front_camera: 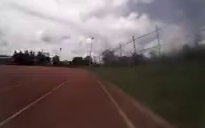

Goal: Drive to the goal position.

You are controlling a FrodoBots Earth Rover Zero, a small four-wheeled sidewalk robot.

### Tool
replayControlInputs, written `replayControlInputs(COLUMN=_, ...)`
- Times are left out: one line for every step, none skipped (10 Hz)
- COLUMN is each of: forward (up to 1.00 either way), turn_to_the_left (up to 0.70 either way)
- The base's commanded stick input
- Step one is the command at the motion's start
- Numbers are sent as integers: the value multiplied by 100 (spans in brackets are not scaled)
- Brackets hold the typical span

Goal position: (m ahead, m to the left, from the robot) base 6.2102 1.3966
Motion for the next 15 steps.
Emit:
replayControlInputs(forward=70, turn_to_the_left=0)
replayControlInputs(forward=70, turn_to_the_left=0)
replayControlInputs(forward=70, turn_to_the_left=0)
replayControlInputs(forward=70, turn_to_the_left=0)
replayControlInputs(forward=70, turn_to_the_left=0)
replayControlInputs(forward=70, turn_to_the_left=0)
replayControlInputs(forward=70, turn_to_the_left=0)
replayControlInputs(forward=70, turn_to_the_left=0)
replayControlInputs(forward=70, turn_to_the_left=0)
replayControlInputs(forward=70, turn_to_the_left=0)
replayControlInputs(forward=70, turn_to_the_left=0)
replayControlInputs(forward=70, turn_to_the_left=0)
replayControlInputs(forward=70, turn_to_the_left=0)
replayControlInputs(forward=70, turn_to_the_left=5)
replayControlInputs(forward=70, turn_to_the_left=5)
